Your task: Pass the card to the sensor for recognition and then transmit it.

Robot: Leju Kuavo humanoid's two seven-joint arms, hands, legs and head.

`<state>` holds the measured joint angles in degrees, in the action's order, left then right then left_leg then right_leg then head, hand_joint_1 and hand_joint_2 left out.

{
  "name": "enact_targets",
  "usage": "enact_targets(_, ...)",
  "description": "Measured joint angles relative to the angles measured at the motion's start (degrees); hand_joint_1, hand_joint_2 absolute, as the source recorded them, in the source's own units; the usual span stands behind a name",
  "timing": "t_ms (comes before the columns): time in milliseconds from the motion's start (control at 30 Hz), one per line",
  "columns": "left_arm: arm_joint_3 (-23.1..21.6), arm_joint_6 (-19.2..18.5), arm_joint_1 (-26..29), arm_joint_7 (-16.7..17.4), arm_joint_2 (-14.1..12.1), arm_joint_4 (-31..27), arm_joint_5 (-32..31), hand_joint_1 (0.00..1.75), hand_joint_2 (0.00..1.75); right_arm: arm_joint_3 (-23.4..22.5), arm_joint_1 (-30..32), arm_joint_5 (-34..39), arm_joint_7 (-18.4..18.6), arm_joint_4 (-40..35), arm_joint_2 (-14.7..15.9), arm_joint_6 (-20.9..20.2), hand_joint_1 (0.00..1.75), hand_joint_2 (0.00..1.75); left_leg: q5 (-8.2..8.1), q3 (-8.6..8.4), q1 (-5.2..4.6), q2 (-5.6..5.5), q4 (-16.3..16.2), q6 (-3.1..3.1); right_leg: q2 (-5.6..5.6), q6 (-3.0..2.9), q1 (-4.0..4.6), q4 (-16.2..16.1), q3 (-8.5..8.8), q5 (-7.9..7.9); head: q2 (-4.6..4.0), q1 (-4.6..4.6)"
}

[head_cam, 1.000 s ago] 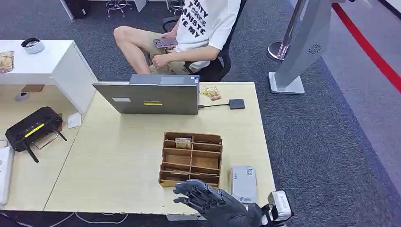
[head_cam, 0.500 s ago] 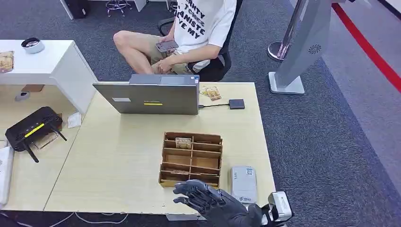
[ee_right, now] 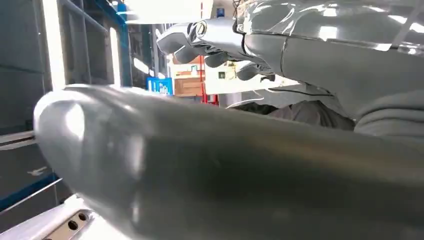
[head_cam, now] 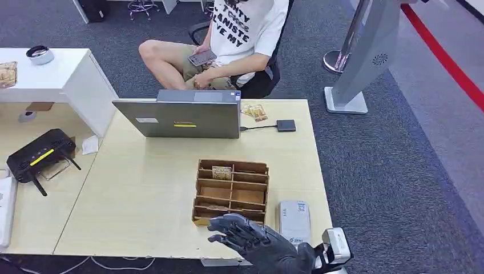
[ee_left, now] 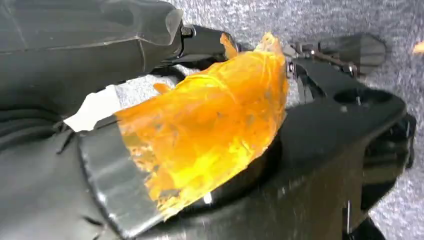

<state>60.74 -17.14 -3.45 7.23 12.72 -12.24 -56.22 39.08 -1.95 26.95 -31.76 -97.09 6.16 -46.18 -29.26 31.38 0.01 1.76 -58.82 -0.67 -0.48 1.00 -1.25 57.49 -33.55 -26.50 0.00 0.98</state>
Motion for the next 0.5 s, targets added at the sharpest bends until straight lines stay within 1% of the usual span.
enact_targets(33, 0.0, 0.0, 0.0, 0.0, 0.0, 0.0, 0.0, 1.75, 0.00, 0.0, 0.0, 0.0, 0.0, 0.0, 0.0, 0.0, 0.00, 0.00, 0.00, 0.00, 0.00, 0.00, 0.0, 0.00, 0.00, 0.00, -0.01, 0.0, -0.01, 0.00, 0.00, 0.00)
enact_targets(100, 0.0, 0.3, 0.1, 0.0, -0.2, 0.0, 0.0, 1.75, 0.00, 0.0, 0.0, 0.0, 0.0, 0.0, 0.0, 0.0, 0.00, 0.00, 0.00, 0.01, -0.01, -0.01, 0.0, 0.00, -0.01, 0.01, -0.01, 0.0, -0.01, 0.00, 0.00, -0.02)
enact_targets(133, 0.0, 0.3, 0.1, 0.0, -0.3, 0.0, 0.0, 0.02, 0.00, 0.0, 0.0, 0.0, 0.0, 0.0, 0.0, 0.0, 0.00, 0.00, 0.00, 0.01, -0.01, -0.02, 0.0, 0.00, -0.02, 0.01, -0.01, 0.0, -0.01, 0.00, 0.00, 0.00)
enact_targets(167, 0.0, 0.3, 0.0, 0.0, -0.4, 0.0, 0.0, 1.43, 0.00, 0.1, 0.0, 0.0, 0.0, 0.0, 0.0, 0.0, 0.00, 0.00, 0.00, 0.00, -0.01, -0.02, 0.0, 0.00, -0.02, 0.01, -0.03, 0.0, 0.00, 0.00, 0.00, -0.04)
enact_targets(200, 0.0, 0.3, 0.0, 0.0, -0.4, 0.0, 0.0, 1.43, 0.00, 0.1, 0.0, 0.0, 0.0, 0.0, 0.0, 0.0, 0.00, 0.00, 0.00, 0.00, -0.01, -0.02, 0.0, 0.00, -0.01, 0.01, -0.04, 0.0, -0.01, 0.00, 0.00, -0.04)
enact_targets(233, 0.0, 0.3, 0.0, 0.0, -0.5, -0.1, 0.0, 1.75, 0.00, 0.1, 0.0, 0.0, 0.0, 0.0, 0.0, 0.0, 0.00, 0.00, 0.00, 0.00, -0.01, -0.01, 0.0, 0.00, -0.01, 0.01, -0.02, 0.0, 0.00, 0.00, 0.00, -0.02)
enact_targets(300, 0.0, 0.4, 0.0, 0.0, -0.7, -0.1, 0.0, 1.75, 0.00, 0.1, 0.0, 0.0, 0.0, 0.0, 0.0, 0.0, 0.00, 0.00, 0.00, 0.00, -0.01, -0.02, 0.0, 0.00, -0.01, 0.01, -0.04, 0.0, -0.01, 0.00, 0.00, -0.04)
enact_targets(333, 0.0, 0.4, 0.0, 0.0, -0.8, -0.1, 0.0, 0.61, 0.00, 0.1, 0.0, 0.0, 0.0, 0.0, 0.0, 0.0, 0.00, 0.00, 0.00, 0.00, -0.01, -0.03, 0.0, 0.00, -0.02, 0.01, -0.04, 0.0, -0.01, 0.00, 0.00, -0.04)
enact_targets(367, 0.0, 0.3, 0.0, 0.0, -0.9, -0.2, 0.0, 0.58, 0.00, 0.1, 0.0, 0.0, 0.0, 0.0, 0.0, 0.0, 0.00, 0.00, 0.00, 0.00, -0.01, -0.04, 0.0, 0.00, -0.02, 0.01, -0.04, 0.0, -0.01, 0.00, 0.00, -0.04)
enact_targets(400, 0.0, 0.2, 0.0, -0.1, -0.9, -0.2, 0.0, 0.58, 0.00, 0.1, 0.0, 0.0, 0.0, 0.0, 0.0, 0.0, 0.00, 0.00, 0.00, 0.00, -0.01, -0.03, 0.0, -0.01, -0.02, 0.01, -0.06, 0.0, 0.00, 0.00, 0.00, -0.02)
enact_targets(433, 0.0, 0.2, 0.0, -0.1, -0.9, -0.1, 0.0, 1.75, 0.00, 0.1, 0.0, 0.0, 0.0, 0.0, 0.0, 0.0, 0.00, 0.00, 0.00, 0.00, -0.01, -0.03, 0.0, -0.01, -0.02, 0.01, -0.06, 0.0, 0.00, 0.00, 0.00, -0.04)
enact_targets(500, 0.0, 0.2, 0.0, -0.1, -0.9, -0.2, 0.0, 1.75, 0.00, 0.1, 0.0, 0.0, 0.0, 0.0, 0.0, 0.0, 0.00, 0.00, 0.00, 0.00, -0.01, -0.02, 0.0, -0.01, -0.01, 0.01, -0.06, 0.0, 0.00, 0.01, 0.00, -0.02)
